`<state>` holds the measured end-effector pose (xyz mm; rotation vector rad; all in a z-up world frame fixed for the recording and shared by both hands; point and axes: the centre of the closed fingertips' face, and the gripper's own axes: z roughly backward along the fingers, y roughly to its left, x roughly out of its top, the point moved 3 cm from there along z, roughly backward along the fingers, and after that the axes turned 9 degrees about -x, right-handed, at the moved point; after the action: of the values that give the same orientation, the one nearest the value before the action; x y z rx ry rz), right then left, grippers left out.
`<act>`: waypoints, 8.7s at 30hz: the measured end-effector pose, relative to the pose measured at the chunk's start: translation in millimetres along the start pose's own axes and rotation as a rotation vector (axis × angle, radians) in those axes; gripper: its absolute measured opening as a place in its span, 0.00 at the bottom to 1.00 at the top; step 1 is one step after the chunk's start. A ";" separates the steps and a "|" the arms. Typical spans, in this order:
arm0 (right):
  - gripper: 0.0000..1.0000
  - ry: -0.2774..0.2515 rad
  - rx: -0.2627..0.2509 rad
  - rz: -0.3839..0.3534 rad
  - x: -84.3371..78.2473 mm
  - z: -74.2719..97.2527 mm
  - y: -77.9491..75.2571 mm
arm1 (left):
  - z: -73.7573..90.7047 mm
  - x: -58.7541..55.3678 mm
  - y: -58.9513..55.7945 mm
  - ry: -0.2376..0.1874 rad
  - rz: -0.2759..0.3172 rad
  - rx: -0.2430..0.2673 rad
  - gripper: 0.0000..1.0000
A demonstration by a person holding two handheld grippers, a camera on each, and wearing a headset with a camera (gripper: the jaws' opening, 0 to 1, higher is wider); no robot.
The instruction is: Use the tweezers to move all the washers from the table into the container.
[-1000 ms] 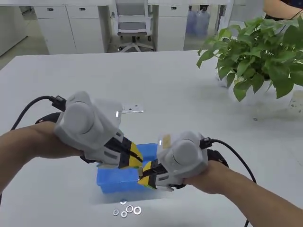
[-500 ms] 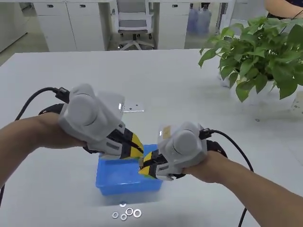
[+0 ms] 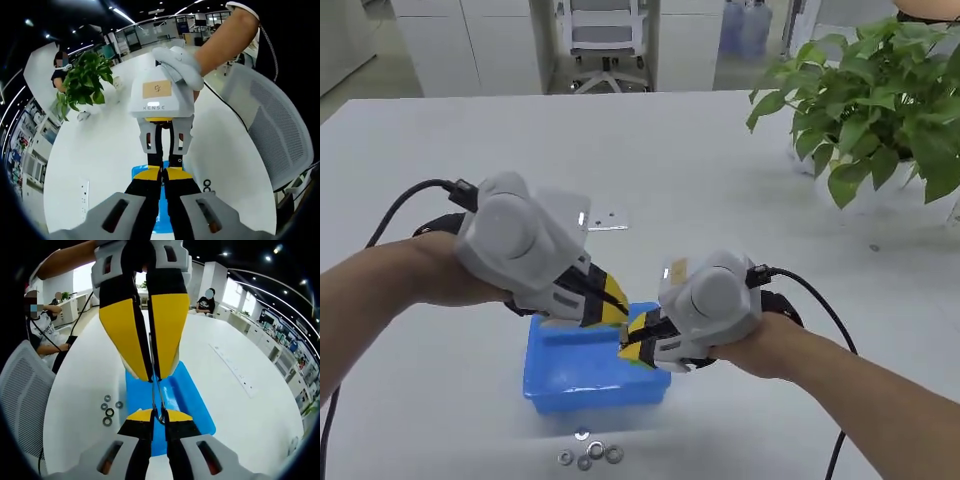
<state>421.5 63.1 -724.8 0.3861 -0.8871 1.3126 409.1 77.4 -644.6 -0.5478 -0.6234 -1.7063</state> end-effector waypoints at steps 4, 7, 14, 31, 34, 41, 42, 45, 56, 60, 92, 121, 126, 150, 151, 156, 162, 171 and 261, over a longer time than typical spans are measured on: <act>0.10 -0.002 0.007 -0.017 -3.7 -5.0 -3.4 | -3.5 -4.1 4.0 0.001 0.004 -0.003 0.06; 0.10 0.000 0.013 -0.022 -7.2 -9.1 -5.2 | -6.6 -7.8 6.7 -0.001 0.011 -0.005 0.06; 0.10 0.008 0.029 -0.036 -16.7 -17.7 -7.8 | -16.6 -14.5 11.0 0.010 0.015 -0.016 0.06; 0.10 0.056 0.057 -0.006 -29.1 -33.8 -8.7 | -27.3 -32.3 16.7 0.022 0.044 -0.035 0.06; 0.10 0.059 0.059 -0.004 -29.9 -34.8 -8.6 | -27.3 -33.4 16.1 0.024 0.047 -0.035 0.06; 0.11 0.056 0.055 -0.002 -28.2 -34.3 -9.6 | -25.5 -32.3 16.3 0.024 0.047 -0.029 0.06; 0.11 0.056 0.054 -0.002 -28.0 -34.0 -9.8 | -24.9 -31.7 16.2 0.024 0.047 -0.027 0.06; 0.11 0.051 0.048 -0.004 -26.0 -31.2 -9.9 | -22.8 -29.4 15.6 0.023 0.045 -0.023 0.06; 0.11 0.035 0.030 -0.004 -17.3 -20.5 -6.1 | -14.2 -17.9 8.2 0.019 0.035 -0.018 0.06; 0.11 0.027 0.025 0.001 -11.5 -15.2 -4.3 | -8.6 -13.5 4.6 0.021 0.031 -0.012 0.06; 0.11 -0.018 0.015 0.054 14.9 9.3 42.3 | 18.3 -2.5 -44.7 0.034 0.042 0.015 0.06; 0.11 -0.011 0.049 0.025 -3.0 3.4 81.6 | -0.6 -14.5 -77.9 0.055 0.058 -0.030 0.06; 0.11 -0.005 0.054 0.021 -5.9 1.3 85.9 | -3.9 -16.4 -81.4 0.055 0.064 -0.035 0.06; 0.12 0.014 0.077 -0.028 -23.0 -6.4 105.0 | -22.6 -25.4 -94.8 0.070 0.073 -0.081 0.06; 0.12 0.014 0.077 -0.030 -23.2 -6.5 105.1 | -22.9 -25.7 -94.8 0.071 0.072 -0.082 0.06; 0.12 0.016 0.079 -0.036 -24.7 -8.4 106.0 | -24.8 -27.3 -95.1 0.076 0.074 -0.086 0.06; 0.12 0.015 0.081 -0.045 -26.7 -10.7 107.5 | -28.4 -29.1 -95.8 0.077 0.075 -0.088 0.06; 0.12 0.016 0.082 -0.058 -27.9 -12.6 106.9 | -28.4 -29.8 -91.6 0.065 0.093 -0.082 0.07; 0.10 0.008 0.057 0.001 15.7 31.6 76.7 | 12.7 9.6 -73.5 0.018 0.097 -0.069 0.06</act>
<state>338.6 70.8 -710.8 0.4248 -0.8450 1.3420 335.6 92.0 -637.4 -0.6012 -0.5188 -1.6439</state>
